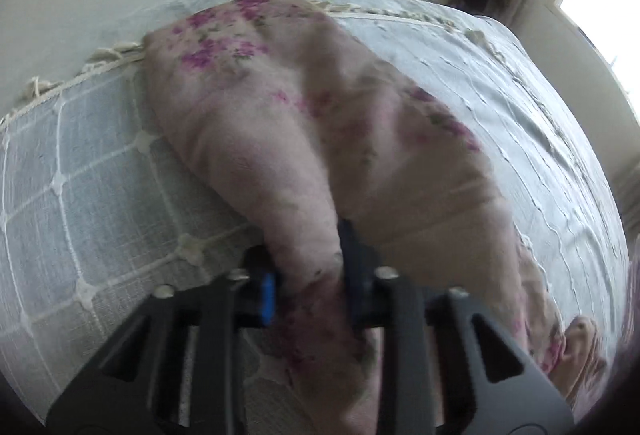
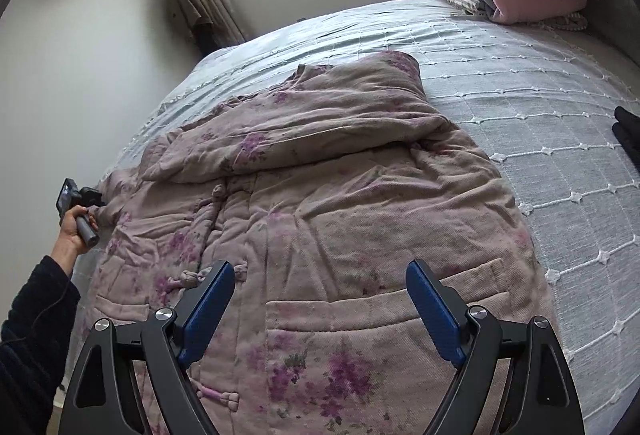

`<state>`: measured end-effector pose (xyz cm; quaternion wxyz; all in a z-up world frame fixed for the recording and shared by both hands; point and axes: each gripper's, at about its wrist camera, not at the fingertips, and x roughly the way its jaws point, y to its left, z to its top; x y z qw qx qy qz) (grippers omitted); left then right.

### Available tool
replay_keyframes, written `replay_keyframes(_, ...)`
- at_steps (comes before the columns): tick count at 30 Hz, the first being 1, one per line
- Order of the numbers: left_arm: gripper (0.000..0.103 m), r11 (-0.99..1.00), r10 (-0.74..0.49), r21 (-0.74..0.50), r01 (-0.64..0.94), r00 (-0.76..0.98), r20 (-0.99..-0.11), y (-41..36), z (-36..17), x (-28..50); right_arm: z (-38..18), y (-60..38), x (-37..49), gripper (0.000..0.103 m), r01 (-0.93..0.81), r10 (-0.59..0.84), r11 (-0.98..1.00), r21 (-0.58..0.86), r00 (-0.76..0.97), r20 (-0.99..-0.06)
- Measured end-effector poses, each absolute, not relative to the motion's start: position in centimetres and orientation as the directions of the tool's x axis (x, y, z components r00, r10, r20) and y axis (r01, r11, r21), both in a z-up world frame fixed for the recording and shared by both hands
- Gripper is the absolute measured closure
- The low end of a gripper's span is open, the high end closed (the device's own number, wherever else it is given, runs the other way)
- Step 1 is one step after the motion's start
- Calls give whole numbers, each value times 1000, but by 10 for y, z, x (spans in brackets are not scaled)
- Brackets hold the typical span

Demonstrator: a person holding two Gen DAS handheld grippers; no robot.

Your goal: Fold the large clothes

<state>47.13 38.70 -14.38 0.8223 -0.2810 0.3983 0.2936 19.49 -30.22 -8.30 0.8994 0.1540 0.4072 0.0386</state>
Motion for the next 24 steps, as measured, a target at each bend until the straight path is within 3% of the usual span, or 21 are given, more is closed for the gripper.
replay_keyframes(4,85,641,222,-304,-705,550,-805,398,-117,456,-81,-312,194,14,73,189,946,317,671,-717)
replay_keyframes(9,86,653,213,-453,-607,720,-660,378,-49,418,-77,-322,192,14,91,204,929,359,682,-702)
replay_keyframes(12,86,730,208,-460,-506,805,-556,334,-5,401,-75,-328,190,14,100,205,922,374,693,-691)
replay_keyframes(18,86,899,17,-392,-197,908,-418,199,51,388,-82,-346,193,14,161,205,891,424,690,-694)
replay_keyframes(21,83,967,-121,-255,-6,869,-480,95,42,402,-85,-353,194,14,187,205,877,443,688,-696)
replay_keyframes(23,79,988,-156,-110,112,784,-601,15,7,407,-86,-358,194,14,185,231,860,475,690,-686)
replay_keyframes(24,72,977,-198,-81,197,704,-682,-24,-22,410,-88,-361,194,14,189,240,851,490,690,-683)
